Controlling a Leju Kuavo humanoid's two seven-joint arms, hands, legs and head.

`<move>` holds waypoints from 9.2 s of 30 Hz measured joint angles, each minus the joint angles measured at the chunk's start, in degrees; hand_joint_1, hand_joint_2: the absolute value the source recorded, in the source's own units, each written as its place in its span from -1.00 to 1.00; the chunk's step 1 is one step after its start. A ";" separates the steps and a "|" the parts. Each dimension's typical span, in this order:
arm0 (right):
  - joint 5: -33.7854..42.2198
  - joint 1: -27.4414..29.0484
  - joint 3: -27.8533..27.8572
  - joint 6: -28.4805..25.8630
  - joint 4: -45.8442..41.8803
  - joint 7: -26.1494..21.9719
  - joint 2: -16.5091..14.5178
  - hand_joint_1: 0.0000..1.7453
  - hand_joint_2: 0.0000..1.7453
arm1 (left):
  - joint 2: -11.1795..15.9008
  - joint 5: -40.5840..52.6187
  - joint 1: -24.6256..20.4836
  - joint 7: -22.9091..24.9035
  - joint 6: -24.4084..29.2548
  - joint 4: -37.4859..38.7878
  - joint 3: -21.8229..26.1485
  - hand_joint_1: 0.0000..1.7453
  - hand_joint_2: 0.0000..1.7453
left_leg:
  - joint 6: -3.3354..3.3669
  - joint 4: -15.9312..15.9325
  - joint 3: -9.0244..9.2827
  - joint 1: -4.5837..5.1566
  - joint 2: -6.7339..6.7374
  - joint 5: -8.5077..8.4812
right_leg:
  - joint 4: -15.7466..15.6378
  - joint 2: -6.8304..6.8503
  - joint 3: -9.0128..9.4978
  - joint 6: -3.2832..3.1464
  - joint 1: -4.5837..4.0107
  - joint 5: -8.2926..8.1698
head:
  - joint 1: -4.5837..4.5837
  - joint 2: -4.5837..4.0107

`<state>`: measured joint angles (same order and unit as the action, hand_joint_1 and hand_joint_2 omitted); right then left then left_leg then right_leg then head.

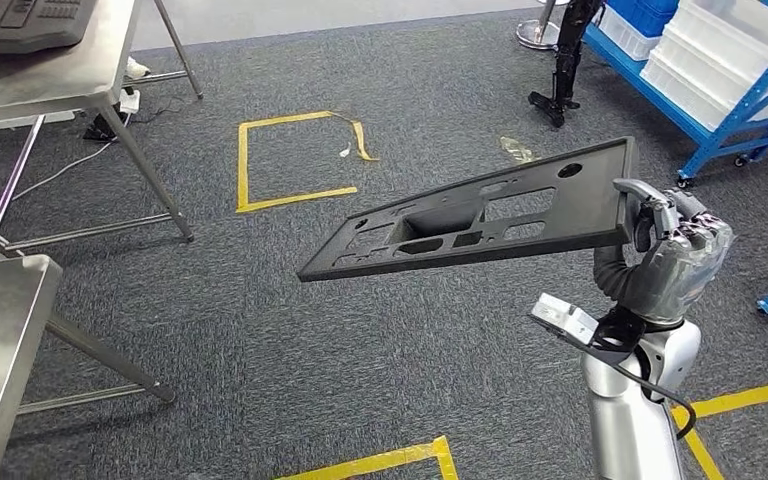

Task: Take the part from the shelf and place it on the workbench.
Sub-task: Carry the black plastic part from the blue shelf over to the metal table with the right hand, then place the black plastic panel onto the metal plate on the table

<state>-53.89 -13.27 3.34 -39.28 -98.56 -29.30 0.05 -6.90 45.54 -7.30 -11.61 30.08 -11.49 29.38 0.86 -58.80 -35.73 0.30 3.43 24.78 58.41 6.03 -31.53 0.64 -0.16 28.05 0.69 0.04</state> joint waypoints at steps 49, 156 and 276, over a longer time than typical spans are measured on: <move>-4.80 -9.32 -14.56 0.00 6.93 11.07 0.29 1.00 1.00 | -1.12 -1.40 0.10 2.49 -2.40 -0.44 -1.71 -1.00 1.00 | -0.54 -0.26 -1.39 -0.95 -9.92 -0.99 | 0.72 -7.34 -1.83 1.64 1.85 -1.40 | 0.26 0.00; -11.38 -27.58 -24.99 1.97 24.95 25.27 4.79 1.00 1.00 | -1.77 -1.39 -0.48 7.85 -10.62 -0.93 -4.67 -1.00 1.00 | 0.19 -0.53 -1.25 -0.20 -2.97 -0.78 | 0.42 -3.72 -2.07 1.20 0.66 -1.37 | 0.72 0.00; -20.23 -24.64 -24.77 7.59 21.66 31.13 9.47 1.00 1.00 | -2.32 -2.39 0.37 7.81 -11.20 -0.97 -7.80 -1.00 1.00 | 1.39 0.71 1.99 0.06 -4.53 1.69 | -0.46 -6.06 -4.23 2.74 1.17 -4.08 | 0.57 0.00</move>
<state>-74.12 -37.91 -21.43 -31.69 -76.90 1.83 9.52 -9.22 43.15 -6.93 -3.80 18.88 -12.46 21.58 2.25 -58.09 -33.73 0.36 -1.11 26.48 57.96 -0.03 -35.76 3.38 1.00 23.97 1.26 0.04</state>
